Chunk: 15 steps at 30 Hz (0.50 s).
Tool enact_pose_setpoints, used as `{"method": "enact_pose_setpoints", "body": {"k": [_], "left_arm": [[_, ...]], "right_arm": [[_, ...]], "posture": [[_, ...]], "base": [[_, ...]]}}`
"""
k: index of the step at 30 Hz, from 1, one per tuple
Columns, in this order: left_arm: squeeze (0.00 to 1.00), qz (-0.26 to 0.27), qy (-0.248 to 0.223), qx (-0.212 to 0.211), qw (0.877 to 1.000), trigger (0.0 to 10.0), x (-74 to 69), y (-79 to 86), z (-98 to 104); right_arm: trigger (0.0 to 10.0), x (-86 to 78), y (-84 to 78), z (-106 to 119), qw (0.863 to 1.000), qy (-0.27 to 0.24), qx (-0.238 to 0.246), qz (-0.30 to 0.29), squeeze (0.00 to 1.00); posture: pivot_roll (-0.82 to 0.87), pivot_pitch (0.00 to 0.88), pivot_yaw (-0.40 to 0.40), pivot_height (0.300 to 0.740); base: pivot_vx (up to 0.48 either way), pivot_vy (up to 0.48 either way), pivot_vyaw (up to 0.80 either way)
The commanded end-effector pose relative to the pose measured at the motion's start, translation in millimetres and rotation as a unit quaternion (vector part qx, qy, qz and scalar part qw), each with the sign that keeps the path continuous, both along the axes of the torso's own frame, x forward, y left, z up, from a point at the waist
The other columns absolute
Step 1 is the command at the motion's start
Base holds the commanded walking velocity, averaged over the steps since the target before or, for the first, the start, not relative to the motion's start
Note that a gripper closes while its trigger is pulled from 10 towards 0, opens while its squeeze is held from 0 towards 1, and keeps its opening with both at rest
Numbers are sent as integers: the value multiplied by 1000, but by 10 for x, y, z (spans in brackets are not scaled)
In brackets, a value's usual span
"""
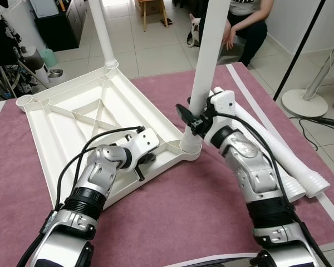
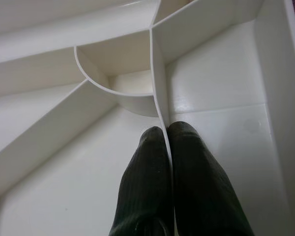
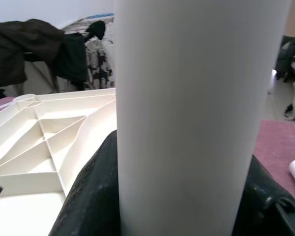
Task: Building children table
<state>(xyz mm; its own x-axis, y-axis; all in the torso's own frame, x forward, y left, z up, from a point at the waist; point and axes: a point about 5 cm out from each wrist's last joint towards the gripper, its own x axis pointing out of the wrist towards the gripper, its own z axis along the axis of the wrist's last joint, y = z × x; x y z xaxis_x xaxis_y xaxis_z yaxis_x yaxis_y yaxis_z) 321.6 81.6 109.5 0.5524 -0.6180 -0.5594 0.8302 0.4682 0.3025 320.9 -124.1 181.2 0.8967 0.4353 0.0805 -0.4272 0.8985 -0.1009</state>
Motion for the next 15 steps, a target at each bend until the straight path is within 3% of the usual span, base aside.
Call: {"method": "enact_pose_setpoints", "body": {"k": [1, 15], "left_arm": [[0, 147, -132, 50, 979, 10000, 136, 215, 22], [0, 150, -132, 49, 979, 10000, 136, 209, 12]], "right_arm": [[10000, -15, -165, -487, 991, 99, -56, -70, 0], [10000, -117, 60, -538, 990, 51, -94, -94, 0]], "posture": [[9, 6, 127, 740], [7, 0, 118, 740]], "base": [[0, 0, 0], [0, 0, 0]]}}
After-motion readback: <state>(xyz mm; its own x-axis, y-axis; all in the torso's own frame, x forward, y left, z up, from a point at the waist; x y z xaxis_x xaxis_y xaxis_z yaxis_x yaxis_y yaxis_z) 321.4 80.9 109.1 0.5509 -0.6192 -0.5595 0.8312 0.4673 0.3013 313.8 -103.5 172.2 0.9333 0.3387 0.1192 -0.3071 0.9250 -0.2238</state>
